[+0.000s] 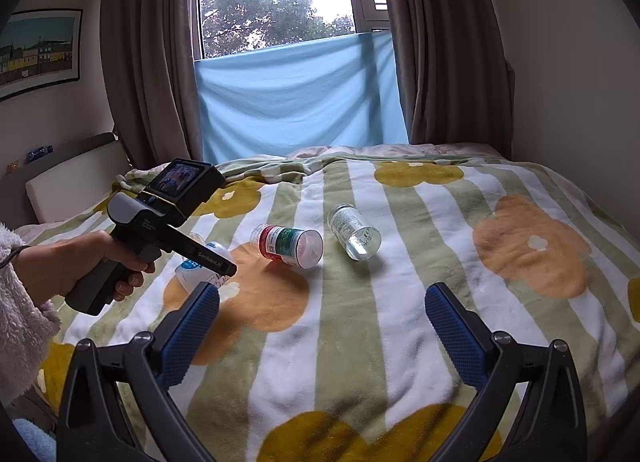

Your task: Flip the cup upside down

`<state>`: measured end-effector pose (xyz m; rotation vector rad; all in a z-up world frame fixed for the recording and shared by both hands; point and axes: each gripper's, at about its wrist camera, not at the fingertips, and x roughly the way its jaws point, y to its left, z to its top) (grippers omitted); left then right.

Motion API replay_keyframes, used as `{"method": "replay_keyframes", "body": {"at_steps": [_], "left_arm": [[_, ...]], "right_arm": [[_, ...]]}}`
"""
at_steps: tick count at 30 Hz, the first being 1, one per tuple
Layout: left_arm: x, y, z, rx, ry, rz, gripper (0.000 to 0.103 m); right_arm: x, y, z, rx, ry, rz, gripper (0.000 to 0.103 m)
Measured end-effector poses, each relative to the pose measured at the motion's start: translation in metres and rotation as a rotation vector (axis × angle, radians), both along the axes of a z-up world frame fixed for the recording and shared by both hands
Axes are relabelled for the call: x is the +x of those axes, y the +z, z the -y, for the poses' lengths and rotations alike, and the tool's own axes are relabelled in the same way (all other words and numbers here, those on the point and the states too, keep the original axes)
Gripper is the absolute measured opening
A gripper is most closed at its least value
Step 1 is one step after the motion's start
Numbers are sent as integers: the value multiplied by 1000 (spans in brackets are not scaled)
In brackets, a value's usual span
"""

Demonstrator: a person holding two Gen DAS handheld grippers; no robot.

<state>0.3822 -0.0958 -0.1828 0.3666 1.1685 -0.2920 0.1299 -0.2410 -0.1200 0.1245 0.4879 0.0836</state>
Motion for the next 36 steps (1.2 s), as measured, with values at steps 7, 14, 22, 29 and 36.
{"method": "replay_keyframes", "body": {"at_steps": [7,14,22,29,36], "left_arm": [[-71,33,-9,-19,-58,20,58],[-106,1,-19,-50,-41,-50,59],[-111,-37,-18,-58,-5,-113,60],[-117,-37,-14,16,-7,-85,98],[-133,-8,-33,-51,56,-53,99]], "right_arm": [[-22,16,7,39,-13,31,103],[-38,23,8,49,-22,28,103],[-57,31,17,25,-42,21,103],[-66,36,25,27,-46,15,103],[-78,48,28,49,-46,42,103]]}}
